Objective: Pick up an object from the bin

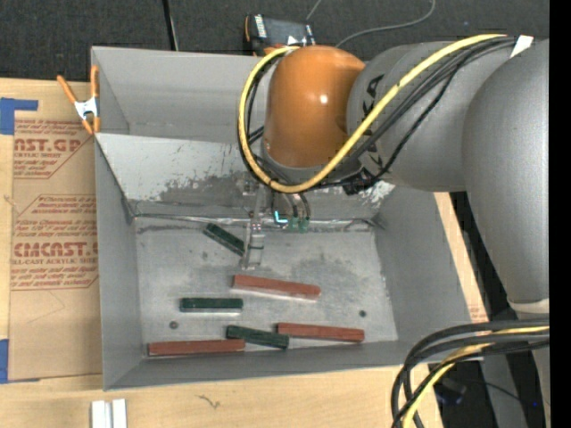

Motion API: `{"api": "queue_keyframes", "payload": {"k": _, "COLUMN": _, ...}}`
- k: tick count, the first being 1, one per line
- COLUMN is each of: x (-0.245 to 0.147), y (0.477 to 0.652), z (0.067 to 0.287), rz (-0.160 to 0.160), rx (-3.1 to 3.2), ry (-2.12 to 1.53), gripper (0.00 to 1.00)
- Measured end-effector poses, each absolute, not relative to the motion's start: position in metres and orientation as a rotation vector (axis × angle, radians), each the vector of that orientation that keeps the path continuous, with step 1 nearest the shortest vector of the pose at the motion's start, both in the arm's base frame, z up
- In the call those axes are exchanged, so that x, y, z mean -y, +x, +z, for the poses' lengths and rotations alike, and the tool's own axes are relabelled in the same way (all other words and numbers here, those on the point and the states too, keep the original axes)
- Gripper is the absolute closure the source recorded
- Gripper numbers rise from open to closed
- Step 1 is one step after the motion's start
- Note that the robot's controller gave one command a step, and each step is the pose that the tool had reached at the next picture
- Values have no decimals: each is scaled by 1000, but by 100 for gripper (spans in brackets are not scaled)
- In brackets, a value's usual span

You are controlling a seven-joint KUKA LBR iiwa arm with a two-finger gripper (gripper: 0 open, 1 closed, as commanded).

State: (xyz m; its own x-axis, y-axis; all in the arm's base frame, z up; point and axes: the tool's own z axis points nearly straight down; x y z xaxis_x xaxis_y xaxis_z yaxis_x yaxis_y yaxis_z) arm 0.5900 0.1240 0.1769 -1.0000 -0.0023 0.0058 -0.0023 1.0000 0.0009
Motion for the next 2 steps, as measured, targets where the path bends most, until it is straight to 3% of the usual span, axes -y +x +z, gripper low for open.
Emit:
{"api": "queue_keyframes", "payload": {"k": 1, "x": -135, "y": 520, "z": 67, "rz": 0, "rx": 3112, "ry": 390, "gripper": 0}}
{"api": "queue_keyframes", "payload": {"k": 2, "x": -134, "y": 503, "z": 202, "rz": -1, "rx": 3081, "ry": 657, "gripper": 0}}
